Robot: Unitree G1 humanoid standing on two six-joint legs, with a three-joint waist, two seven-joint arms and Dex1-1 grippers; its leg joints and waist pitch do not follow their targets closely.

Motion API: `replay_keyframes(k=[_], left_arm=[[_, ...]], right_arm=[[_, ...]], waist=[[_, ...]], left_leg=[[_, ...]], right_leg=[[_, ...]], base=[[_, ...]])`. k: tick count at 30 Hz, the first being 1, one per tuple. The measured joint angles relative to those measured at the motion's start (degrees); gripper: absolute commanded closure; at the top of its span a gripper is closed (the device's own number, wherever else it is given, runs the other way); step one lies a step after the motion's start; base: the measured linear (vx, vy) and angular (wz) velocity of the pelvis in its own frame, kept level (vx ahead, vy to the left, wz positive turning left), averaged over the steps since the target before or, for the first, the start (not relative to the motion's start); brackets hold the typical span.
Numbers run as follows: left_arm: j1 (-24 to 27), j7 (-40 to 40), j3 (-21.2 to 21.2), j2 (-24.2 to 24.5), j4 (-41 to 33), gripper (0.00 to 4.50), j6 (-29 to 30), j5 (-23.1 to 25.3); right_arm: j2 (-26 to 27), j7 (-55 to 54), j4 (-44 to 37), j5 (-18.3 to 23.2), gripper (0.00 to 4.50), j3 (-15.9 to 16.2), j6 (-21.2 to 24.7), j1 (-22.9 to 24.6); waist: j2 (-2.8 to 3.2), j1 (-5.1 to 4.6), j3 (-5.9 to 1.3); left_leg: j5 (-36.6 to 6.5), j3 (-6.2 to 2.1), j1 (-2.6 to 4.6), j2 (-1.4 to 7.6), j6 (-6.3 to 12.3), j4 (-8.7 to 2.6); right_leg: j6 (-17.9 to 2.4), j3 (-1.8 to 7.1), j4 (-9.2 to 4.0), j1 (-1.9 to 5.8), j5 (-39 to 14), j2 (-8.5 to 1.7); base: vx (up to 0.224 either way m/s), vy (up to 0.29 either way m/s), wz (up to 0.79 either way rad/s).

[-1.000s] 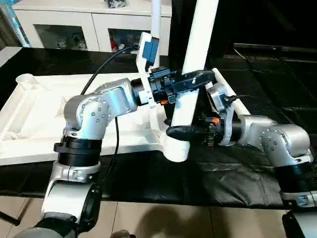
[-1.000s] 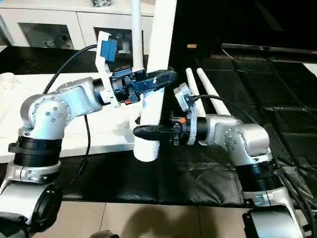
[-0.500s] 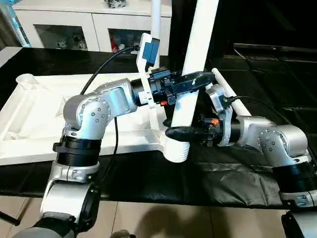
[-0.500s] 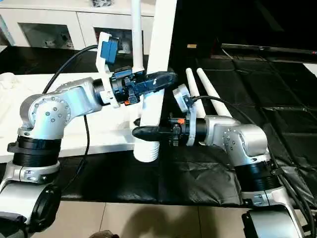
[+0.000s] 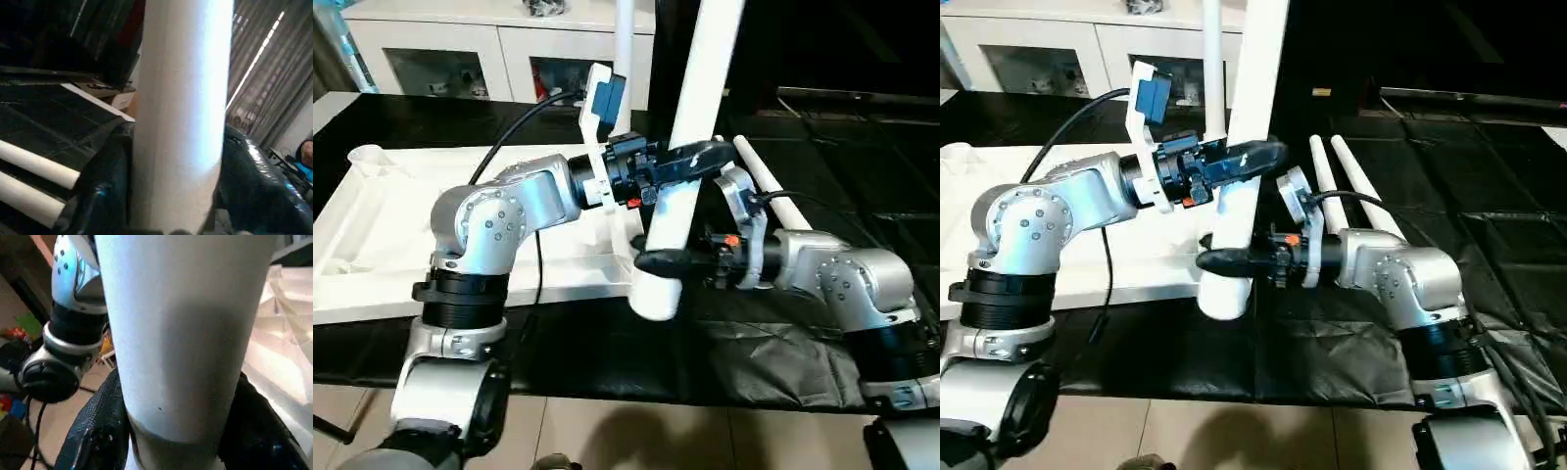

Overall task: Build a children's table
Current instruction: Pick table leg

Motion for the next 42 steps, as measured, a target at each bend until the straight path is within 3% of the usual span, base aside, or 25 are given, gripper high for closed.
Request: replay_keyframes(k=[7, 17, 21, 24, 26, 28, 34, 42], left_arm=[[-0.61, 2.33, 0.81, -0.83, 0.16, 1.49, -1.39, 0.15], [-4.14, 6.88, 10.32, -2.64, 1.97, 1.49, -6.17, -4.51], [-5.66, 10.42, 13.93, -1.78, 5.09, 1.49, -9.52, -3.28], [-6.09, 14.07, 12.12, -0.25, 10.13, 1.49, -12.07, 2.96], [-5.72, 15.3, 7.51, 2.01, 12.14, 1.49, -13.43, 8.66], [-4.91, 15.5, 4.53, 2.08, 12.56, 1.49, -13.57, 11.13], [-3.71, 12.65, -1.55, 0.93, 6.13, 1.49, -12.58, 11.75], [-2.28, 9.58, -3.56, 2.82, 2.59, 1.49, -13.1, 12.05]], right_arm=[[1.2, -2.65, 0.42, -0.23, 2.56, -0.9, -1.74, 0.0], [3.25, -8.04, 5.72, -4.2, 2.57, -2.09, -7.48, 0.04], [3.36, -9.61, 5.64, -6.49, 2.57, -1.98, -10.53, 0.13], [3.84, -11.15, 5.25, -8.04, 2.57, -1.78, -11.73, 0.4], [3.83, -12.17, 4.98, -9.37, 2.57, -0.83, -12.85, 0.72], [3.85, -12.67, 4.99, -10.37, 2.57, 0.02, -13.12, 0.91], [4.08, -13.63, 5.53, -13.03, 2.57, 0.71, -15.98, 0.99], [4.84, -15.21, 8.18, -14.2, 2.59, 0.74, -18.24, 1.02]], waist=[[0.01, -0.01, 0.0], [0.13, -0.05, -0.02], [0.41, -0.14, -0.13], [0.5, -0.14, -0.12], [0.52, -0.13, -0.13], [0.53, -0.01, -0.12], [0.54, -0.08, -0.11], [0.58, -0.27, -0.13]], left_leg=[[0.0, -0.03, 0.0, 0.0, 0.0, 0.01], [0.0, -0.07, -0.01, 0.0, -0.01, 0.04], [-0.01, -0.13, 0.01, -0.01, -0.01, 0.03], [0.01, -0.24, 0.01, -0.01, -0.03, 0.04], [0.01, -0.28, 0.0, -0.01, -0.03, 0.04], [0.01, -0.31, -0.08, -0.02, -0.03, 0.04], [0.0, -0.4, -0.25, -0.02, -0.02, 0.05], [0.1, -0.41, -0.01, -0.01, -0.15, 0.08]], right_leg=[[0.01, -0.01, 0.0, 0.01, 0.01, 0.0], [-0.02, -0.04, 0.0, 0.02, 0.03, 0.0], [-0.02, -0.07, -0.03, 0.07, 0.03, 0.01], [0.02, -0.12, -0.03, 0.1, 0.05, 0.01], [0.03, -0.14, -0.06, 0.11, 0.06, 0.01], [0.02, -0.16, -0.12, 0.11, 0.06, 0.01], [0.0, -0.26, -0.12, 0.04, 0.07, 0.01], [-0.06, -0.26, 0.02, 0.13, 0.11, 0.01]], base=[[0.0, 0.0, 0.0], [0.0, 0.0, 0.0], [0.0, 0.0, 0.0], [0.0, 0.0, 0.0], [0.0, 0.0, 0.0], [0.0, 0.0, 0.0], [0.0, 0.0, 0.0], [0.0, 0.0, 0.0]])
